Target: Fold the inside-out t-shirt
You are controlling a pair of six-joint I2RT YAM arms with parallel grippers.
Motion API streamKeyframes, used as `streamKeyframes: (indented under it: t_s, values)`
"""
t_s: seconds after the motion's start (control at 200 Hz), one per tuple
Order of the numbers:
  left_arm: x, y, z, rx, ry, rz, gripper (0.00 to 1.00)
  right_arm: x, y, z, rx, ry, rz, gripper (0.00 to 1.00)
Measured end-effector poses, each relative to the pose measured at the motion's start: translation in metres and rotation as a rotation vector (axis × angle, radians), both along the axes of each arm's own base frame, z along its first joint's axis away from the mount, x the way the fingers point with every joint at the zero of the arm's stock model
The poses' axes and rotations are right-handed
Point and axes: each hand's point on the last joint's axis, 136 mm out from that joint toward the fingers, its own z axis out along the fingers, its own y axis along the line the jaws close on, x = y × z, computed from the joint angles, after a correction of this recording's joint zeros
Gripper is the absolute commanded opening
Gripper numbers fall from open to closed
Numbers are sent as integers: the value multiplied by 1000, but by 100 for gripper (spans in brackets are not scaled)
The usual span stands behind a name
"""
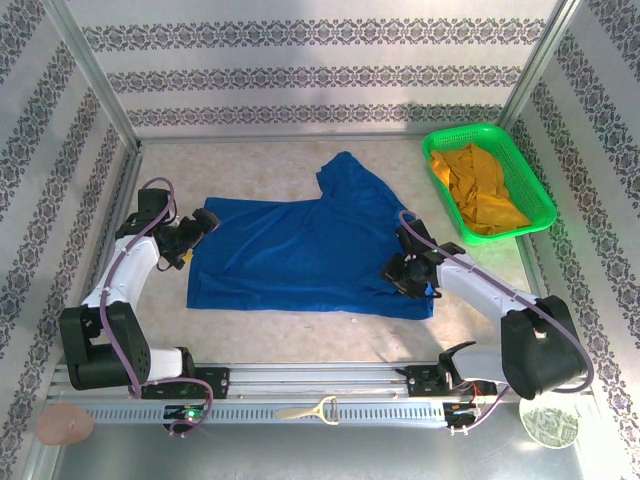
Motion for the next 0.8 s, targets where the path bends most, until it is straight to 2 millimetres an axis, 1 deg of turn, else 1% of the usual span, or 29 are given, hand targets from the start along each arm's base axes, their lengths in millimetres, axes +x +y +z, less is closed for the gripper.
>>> streamKeyframes:
  t_s: [0.045, 0.075, 0.08, 0.085, 0.16, 0.23, 0.39, 0.435, 0.505, 0.515, 0.605, 0.62, 0.659, 0.719, 0.764, 0.799]
  values:
    - [1, 0, 0, 0, -3, 0, 100, 1, 1, -2, 0, 3, 0, 13]
    - [1, 0, 0, 0, -4, 0, 100, 2, 2, -3, 3, 5, 0, 3]
    - [1, 0, 0, 0, -4, 0, 100, 2, 2, -4, 3, 8, -4, 3]
    - [1, 0, 0, 0, -4, 0, 100, 3, 2, -4, 4, 8, -5, 0]
    - [3, 0, 0, 0, -3, 0, 100, 7, 4, -4, 6, 13, -7, 0]
    - [5, 1, 0, 0, -3, 0, 100, 15, 7, 2, 13, -4, 0, 0]
    - [8, 1, 1, 1, -6, -1, 100, 43, 16, 29, 56, -81, -3, 0]
    - [9, 1, 1, 0, -5, -1, 100, 51, 17, 33, 64, -93, -5, 0]
    - [9, 1, 0, 0, -2, -1, 100, 62, 18, 33, 68, -95, -12, 0]
    - [9, 1, 0, 0, -2, -1, 100, 64, 19, 32, 68, -92, -11, 3]
    - [9, 1, -2, -2, 2, -1, 100, 78, 22, 24, 80, -80, -12, 43]
    - [9, 1, -2, -3, 2, -2, 100, 80, 22, 22, 84, -79, -14, 47]
    - [9, 0, -2, -4, 4, -3, 100, 88, 24, 19, 97, -86, -12, 52]
    - [9, 0, -3, -3, 6, -7, 100, 99, 28, 17, 121, -106, 2, 53]
    - [9, -1, -4, -4, 10, -10, 100, 107, 30, 22, 139, -131, 12, 53]
    - [9, -2, -5, -7, 12, -13, 100, 113, 30, 30, 146, -158, 22, 53]
